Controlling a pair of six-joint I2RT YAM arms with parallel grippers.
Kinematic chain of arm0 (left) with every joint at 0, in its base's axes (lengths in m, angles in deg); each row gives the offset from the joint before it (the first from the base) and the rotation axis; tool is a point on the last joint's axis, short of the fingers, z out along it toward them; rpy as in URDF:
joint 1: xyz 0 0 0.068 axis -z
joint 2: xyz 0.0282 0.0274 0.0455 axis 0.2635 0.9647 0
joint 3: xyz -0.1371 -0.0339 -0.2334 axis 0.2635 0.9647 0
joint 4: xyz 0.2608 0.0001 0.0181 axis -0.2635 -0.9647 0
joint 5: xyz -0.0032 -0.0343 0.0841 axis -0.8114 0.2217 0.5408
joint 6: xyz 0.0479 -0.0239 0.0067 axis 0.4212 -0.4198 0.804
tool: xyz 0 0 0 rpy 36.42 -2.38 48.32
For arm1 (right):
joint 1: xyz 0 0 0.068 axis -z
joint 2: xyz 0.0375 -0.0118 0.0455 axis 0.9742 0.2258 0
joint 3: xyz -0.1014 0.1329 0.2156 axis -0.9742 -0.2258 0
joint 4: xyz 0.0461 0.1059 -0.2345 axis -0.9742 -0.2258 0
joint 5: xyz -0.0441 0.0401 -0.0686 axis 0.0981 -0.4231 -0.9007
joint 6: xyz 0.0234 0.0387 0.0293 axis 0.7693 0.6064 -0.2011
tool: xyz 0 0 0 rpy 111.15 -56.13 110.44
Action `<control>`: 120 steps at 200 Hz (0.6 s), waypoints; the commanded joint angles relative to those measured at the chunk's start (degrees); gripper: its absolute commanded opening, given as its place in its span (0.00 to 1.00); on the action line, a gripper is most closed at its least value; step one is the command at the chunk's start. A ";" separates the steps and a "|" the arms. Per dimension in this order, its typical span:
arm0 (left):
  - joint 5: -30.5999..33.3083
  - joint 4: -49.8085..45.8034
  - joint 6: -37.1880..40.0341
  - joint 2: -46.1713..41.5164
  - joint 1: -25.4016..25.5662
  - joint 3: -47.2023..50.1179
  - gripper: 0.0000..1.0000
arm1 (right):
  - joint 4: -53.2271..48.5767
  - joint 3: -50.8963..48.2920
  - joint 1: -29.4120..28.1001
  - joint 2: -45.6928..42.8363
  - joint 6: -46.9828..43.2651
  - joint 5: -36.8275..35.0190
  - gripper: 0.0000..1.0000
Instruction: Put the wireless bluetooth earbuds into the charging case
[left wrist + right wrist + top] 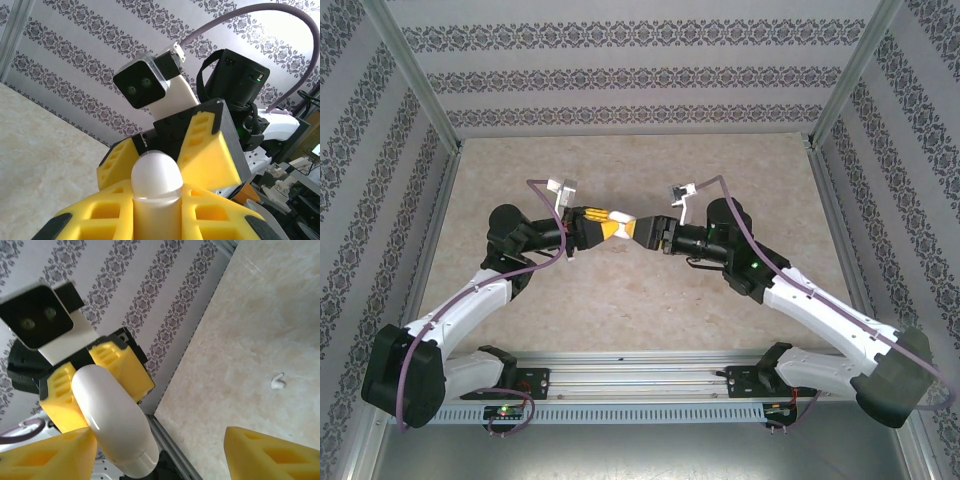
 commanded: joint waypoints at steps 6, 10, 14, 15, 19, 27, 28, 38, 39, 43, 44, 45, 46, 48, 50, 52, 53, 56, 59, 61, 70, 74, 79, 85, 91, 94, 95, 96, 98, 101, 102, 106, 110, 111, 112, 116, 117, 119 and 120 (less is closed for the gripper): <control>-3.41 3.63 -0.33 -1.64 0.19 -0.15 0.09 | 1.57 0.47 2.36 0.38 3.21 -2.17 0.67; -3.46 3.68 -0.37 -1.59 0.23 -0.23 0.09 | 1.52 0.47 2.37 0.50 3.36 -2.21 0.67; -3.49 3.67 -0.40 -1.55 0.18 -0.26 0.09 | 1.43 0.43 2.47 0.61 3.46 -2.22 0.67; -3.50 3.67 -0.41 -1.52 0.18 -0.26 0.09 | 1.46 0.41 2.43 0.67 3.56 -2.21 0.67; -3.50 3.81 -0.40 -1.55 0.18 -0.26 0.09 | 1.48 0.46 2.43 0.86 3.67 -2.18 0.67; -3.51 4.05 -0.49 -1.43 0.18 -0.25 0.09 | 1.52 0.47 2.42 1.17 4.08 -2.09 0.67; -3.51 4.04 -0.50 -1.46 0.18 -0.25 0.09 | 1.50 0.47 2.45 1.25 4.17 -2.10 0.67; -3.51 4.38 -0.64 -1.32 0.18 -0.16 0.09 | 1.52 0.47 2.40 1.74 5.03 -1.98 0.67; -3.46 4.38 -0.62 -1.36 0.23 -0.16 0.09 | 1.50 0.47 2.40 1.80 5.09 -1.91 0.67; -3.49 4.60 -0.60 -1.32 0.26 -0.09 0.09 | 1.63 0.47 2.39 2.07 5.53 -1.88 0.67; -3.50 4.66 -0.60 -1.31 0.22 -0.04 0.09 | 1.68 0.47 2.44 2.10 5.69 -1.87 0.67; -3.46 4.65 -0.59 -1.31 0.24 -0.02 0.09 | 1.76 0.47 2.46 2.20 5.81 -1.81 0.67; -3.48 4.69 -0.59 -1.35 0.26 -0.05 0.09 | 1.79 0.47 2.47 2.25 5.96 -1.79 0.67; -3.44 4.74 -0.59 -1.32 0.24 -0.01 0.09 | 1.91 0.47 2.37 2.40 6.16 -1.66 0.67; -3.42 4.79 -0.55 -1.33 0.20 0.00 0.09 | 2.09 0.43 2.32 2.48 6.41 -1.56 0.67; -3.38 4.83 -0.52 -1.31 0.23 0.01 0.09 | 2.29 0.40 2.31 2.57 6.76 -1.45 0.67; -3.40 4.87 -0.47 -1.31 0.25 0.01 0.09 | 2.41 0.39 2.31 2.61 6.87 -1.43 0.67; -3.37 4.90 -0.40 -1.32 0.19 0.07 0.09 | 2.70 0.32 2.32 2.79 7.39 -1.22 0.67; -3.30 4.87 -0.34 -1.31 0.18 0.09 0.09 | 2.99 0.26 2.26 2.89 7.88 -1.07 0.67; -3.26 4.89 -0.20 -1.31 0.18 0.16 0.09 | 3.22 0.22 2.23 3.09 8.27 -0.95 0.67; -2.94 4.72 0.40 -1.31 0.26 0.27 0.09 | 4.11 -0.01 1.93 3.48 9.97 -0.64 0.67; -2.85 4.66 0.78 -1.31 0.26 0.37 0.09 | 4.60 -0.10 1.80 3.72 10.69 -0.68 0.67; -2.68 4.37 1.36 -1.31 0.21 0.36 0.09 | 4.96 -0.21 1.34 3.92 11.39 -0.69 0.68; -2.50 4.00 1.99 -1.39 0.18 0.36 0.09 | 5.23 -0.30 0.92 4.25 12.32 -0.91 0.68; -2.13 3.69 2.81 -1.40 0.22 0.39 0.09 | 5.27 -0.38 0.54 4.52 13.23 -1.19 0.68; -1.99 3.68 3.15 -1.49 0.19 0.42 0.09 | 5.33 -0.48 0.36 4.64 13.74 -1.23 0.68; -1.91 3.68 3.21 -1.49 0.18 0.43 0.09 | 5.42 -0.53 0.32 4.70 13.88 -1.27 0.68; -1.88 3.63 3.29 -1.53 0.23 0.44 0.09 | 5.47 -0.56 0.30 4.73 14.04 -1.34 0.68; -1.76 3.64 3.41 -1.52 0.19 0.44 0.09 | 5.58 -0.58 0.16 4.82 14.25 -1.32 0.68; -1.60 3.62 3.81 -1.56 0.19 0.49 0.09 | 5.69 -0.70 0.07 4.99 14.74 -1.41 0.68; -1.50 3.60 3.89 -1.57 0.19 0.51 0.09 | 5.74 -0.73 0.05 5.05 15.04 -1.41 0.68; -1.31 3.72 4.26 -1.54 0.20 0.45 0.09 | 5.93 -0.88 -0.10 5.24 15.84 -1.45 0.68; -1.01 3.65 4.68 -1.56 0.20 0.45 0.09 | 6.09 -1.12 -0.21 5.41 16.44 -1.48 0.68; -0.94 3.66 4.72 -1.57 0.20 0.45 0.09 | 6.11 -1.16 -0.23 5.44 16.72 -1.49 0.68; -0.95 3.67 4.88 -1.57 0.19 0.49 0.09 | 6.17 -1.18 -0.23 5.54 17.00 -1.49 0.68; -0.79 3.80 5.28 -1.50 0.26 0.54 0.09 | 6.52 -1.42 -0.19 5.60 17.80 -1.76 0.68; -0.74 3.78 5.38 -1.54 0.26 0.54 0.09 | 6.59 -1.48 -0.17 5.62 18.02 -1.81 0.68; -0.60 3.85 5.67 -1.61 0.29 0.53 0.09 | 6.87 -1.62 -0.23 5.64 18.41 -1.84 0.68; -0.56 3.89 5.75 -1.63 0.32 0.53 0.09 | 6.94 -1.72 -0.28 5.64 18.63 -1.93 0.68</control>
